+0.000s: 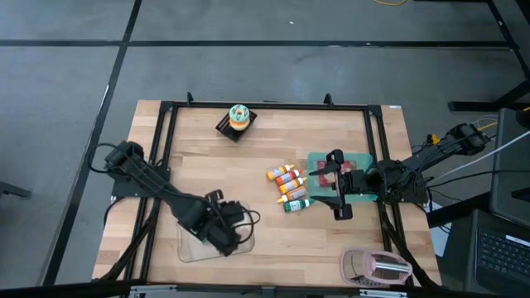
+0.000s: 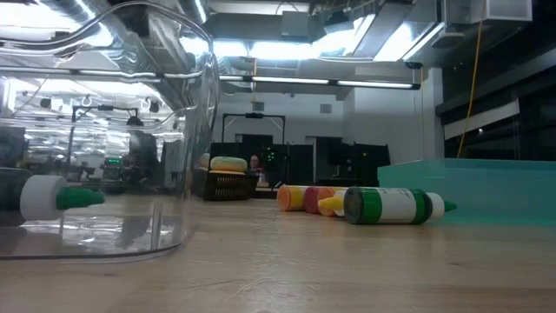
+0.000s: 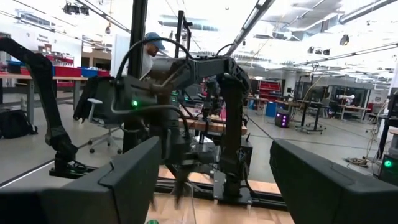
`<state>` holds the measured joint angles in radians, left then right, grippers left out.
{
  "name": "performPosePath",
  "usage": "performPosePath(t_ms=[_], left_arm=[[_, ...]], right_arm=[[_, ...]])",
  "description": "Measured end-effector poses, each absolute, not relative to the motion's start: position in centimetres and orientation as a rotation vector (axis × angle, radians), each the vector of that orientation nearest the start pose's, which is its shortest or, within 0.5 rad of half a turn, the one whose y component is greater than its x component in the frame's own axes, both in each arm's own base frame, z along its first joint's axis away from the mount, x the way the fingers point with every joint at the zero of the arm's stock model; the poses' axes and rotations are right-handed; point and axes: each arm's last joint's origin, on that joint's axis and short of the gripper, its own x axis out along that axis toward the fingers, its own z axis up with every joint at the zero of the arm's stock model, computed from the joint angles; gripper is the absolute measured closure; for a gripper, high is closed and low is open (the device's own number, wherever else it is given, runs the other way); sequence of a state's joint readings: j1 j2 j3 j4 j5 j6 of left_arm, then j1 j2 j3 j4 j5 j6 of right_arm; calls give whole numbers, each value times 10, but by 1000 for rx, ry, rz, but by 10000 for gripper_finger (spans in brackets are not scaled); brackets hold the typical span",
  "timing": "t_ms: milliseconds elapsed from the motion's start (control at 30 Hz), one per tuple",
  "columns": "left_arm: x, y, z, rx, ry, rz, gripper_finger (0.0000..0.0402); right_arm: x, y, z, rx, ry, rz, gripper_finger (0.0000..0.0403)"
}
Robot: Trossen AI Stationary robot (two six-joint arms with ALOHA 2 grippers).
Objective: Pick & Place Food Item
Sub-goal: Adjust the green food coloring bottle in the transparent bin
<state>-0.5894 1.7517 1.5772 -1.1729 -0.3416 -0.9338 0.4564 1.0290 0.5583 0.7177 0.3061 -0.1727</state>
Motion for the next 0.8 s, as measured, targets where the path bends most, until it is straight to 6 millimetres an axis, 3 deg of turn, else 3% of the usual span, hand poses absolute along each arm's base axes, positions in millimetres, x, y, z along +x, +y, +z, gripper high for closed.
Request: performPosePath(t_ms=[167,533,800], left_arm=[[293,-192,279,-277,1203,275,229],[323,-196,208,-209,1459,304,223],[323,-194,198,-190,1518,312,202]], right_arm=[[203,90,295,-80,-241,133,108],[203,90,295,-82,-235,138,107],[203,90,295,-82,-235,141,107]])
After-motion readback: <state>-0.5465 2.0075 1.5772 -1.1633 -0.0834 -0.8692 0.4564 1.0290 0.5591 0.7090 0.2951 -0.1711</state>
